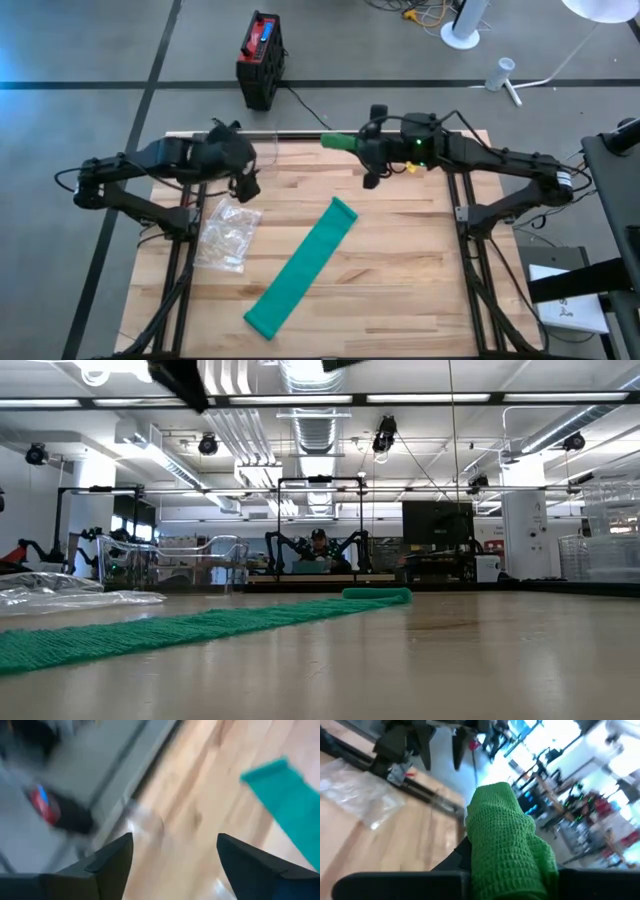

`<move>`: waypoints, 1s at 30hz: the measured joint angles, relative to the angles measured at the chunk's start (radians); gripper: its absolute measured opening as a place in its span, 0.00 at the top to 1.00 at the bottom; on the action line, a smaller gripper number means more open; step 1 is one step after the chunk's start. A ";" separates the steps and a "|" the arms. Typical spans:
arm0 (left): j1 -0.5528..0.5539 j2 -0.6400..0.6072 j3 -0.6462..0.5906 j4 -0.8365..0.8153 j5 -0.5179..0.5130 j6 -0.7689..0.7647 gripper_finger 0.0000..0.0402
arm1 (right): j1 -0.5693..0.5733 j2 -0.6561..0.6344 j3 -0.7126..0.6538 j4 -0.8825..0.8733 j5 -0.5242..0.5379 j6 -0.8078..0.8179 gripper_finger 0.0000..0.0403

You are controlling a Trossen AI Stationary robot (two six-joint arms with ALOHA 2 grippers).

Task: Roll bandage
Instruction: Put the folded green bandage into the transparent zip bag

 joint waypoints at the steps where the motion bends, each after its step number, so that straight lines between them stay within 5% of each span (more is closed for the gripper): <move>1: -0.001 0.021 0.000 -0.050 0.031 -0.075 0.30 | -0.002 -0.017 -0.033 0.002 0.001 0.020 0.87; 9: -0.028 0.166 -0.093 -0.177 0.347 -0.355 0.32 | 0.057 -0.137 -0.310 0.054 0.006 0.207 0.87; 15: -0.031 0.243 -0.275 -0.180 0.582 -0.539 0.33 | 0.198 -0.205 -0.465 0.100 0.095 0.331 0.87; 30: -0.035 0.451 -0.541 0.281 0.521 -0.547 0.42 | 0.519 -0.179 -0.510 0.116 0.358 0.490 0.87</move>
